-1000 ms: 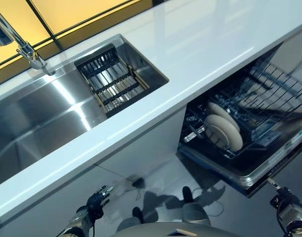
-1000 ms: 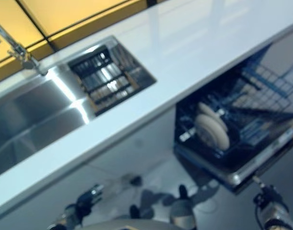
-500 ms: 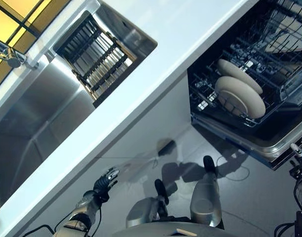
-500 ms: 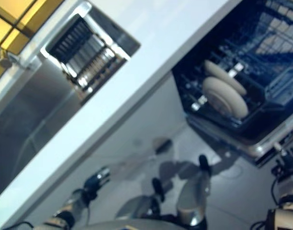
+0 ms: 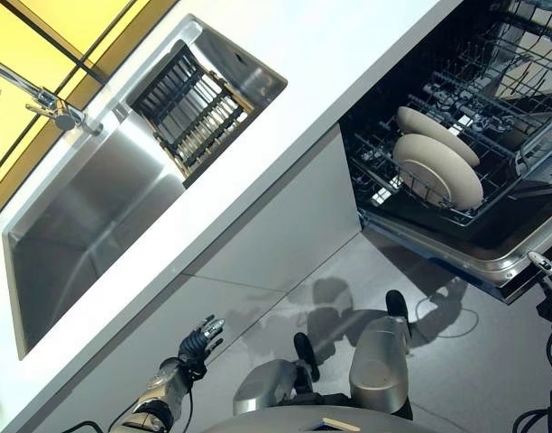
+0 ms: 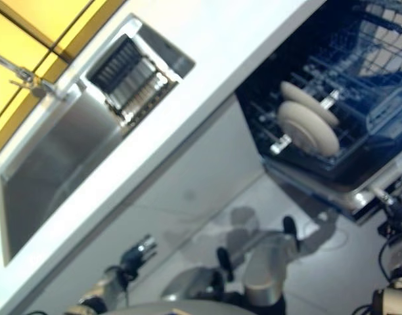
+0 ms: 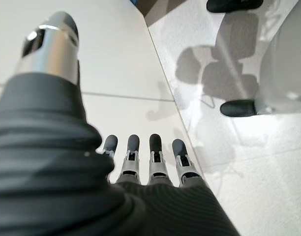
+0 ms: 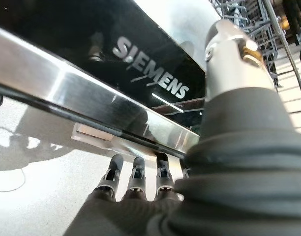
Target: Take plates into dishwasher
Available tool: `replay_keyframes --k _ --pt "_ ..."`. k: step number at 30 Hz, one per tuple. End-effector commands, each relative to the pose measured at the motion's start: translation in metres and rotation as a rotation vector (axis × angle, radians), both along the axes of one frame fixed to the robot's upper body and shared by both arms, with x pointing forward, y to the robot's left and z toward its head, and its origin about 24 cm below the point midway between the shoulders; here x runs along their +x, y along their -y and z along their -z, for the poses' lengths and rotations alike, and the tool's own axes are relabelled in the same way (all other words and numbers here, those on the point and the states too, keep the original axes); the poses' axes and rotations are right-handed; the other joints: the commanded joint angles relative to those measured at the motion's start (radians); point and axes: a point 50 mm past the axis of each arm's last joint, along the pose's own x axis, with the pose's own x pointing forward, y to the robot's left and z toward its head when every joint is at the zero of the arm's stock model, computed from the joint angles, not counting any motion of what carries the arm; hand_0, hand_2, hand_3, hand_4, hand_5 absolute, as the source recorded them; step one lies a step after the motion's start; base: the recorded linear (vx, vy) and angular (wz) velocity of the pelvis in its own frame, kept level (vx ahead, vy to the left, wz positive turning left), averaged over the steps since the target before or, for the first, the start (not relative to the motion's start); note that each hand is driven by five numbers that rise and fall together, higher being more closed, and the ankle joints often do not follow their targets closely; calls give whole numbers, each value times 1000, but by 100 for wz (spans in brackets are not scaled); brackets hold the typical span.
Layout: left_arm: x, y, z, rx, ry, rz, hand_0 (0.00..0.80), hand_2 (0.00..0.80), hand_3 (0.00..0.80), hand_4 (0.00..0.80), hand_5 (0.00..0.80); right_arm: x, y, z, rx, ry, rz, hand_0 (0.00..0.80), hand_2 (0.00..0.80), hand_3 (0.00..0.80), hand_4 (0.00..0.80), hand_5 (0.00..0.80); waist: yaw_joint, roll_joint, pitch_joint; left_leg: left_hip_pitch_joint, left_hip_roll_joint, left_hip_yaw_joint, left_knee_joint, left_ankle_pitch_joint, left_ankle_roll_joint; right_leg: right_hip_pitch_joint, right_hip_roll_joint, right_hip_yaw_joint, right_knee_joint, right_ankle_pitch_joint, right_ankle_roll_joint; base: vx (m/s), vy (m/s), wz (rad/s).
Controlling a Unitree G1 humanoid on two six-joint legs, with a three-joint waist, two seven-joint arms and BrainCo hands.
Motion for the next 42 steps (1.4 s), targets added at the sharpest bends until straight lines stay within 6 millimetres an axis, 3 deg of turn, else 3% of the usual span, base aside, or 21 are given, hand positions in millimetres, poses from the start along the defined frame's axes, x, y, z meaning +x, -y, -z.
replay_keyframes --k 1,10,23,34,42 --pt "-13 -14 1 59 -36 39 0 0 0 0 0 71 -41 -55 -69 238 -333 0 0 0 0 0 82 -75 -113 -63 -15 -47 209 -47 22 89 -2 -48 73 -118 -106 51 0 1" --pt "-37 -14 8 66 -115 48 0 0 0 0 0 89 -46 -80 -38 271 -373 0 0 0 0 0 141 -91 -155 -30 -15 -64 216 -43 18 178 -6 -72 43 -118 -105 116 -11 4" --pt "-68 -25 13 91 -218 27 0 0 0 0 0 102 -53 -82 28 266 -361 0 0 0 0 0 217 -124 -198 40 -1 -107 182 -26 7 302 2 -116 11 -120 -98 127 -27 12" --pt "-76 -39 11 118 -230 2 0 0 0 0 0 119 -69 -90 26 277 -388 0 0 0 0 0 266 -178 -215 59 28 -130 153 -9 -3 347 14 -153 -22 -110 -89 21 -21 26" --pt "-78 -51 9 153 -231 -26 0 0 0 0 0 124 -69 -96 22 274 -369 0 0 0 0 0 297 -224 -231 70 42 -140 133 -9 -1 372 27 -159 -60 -95 -82 16 -27 15"
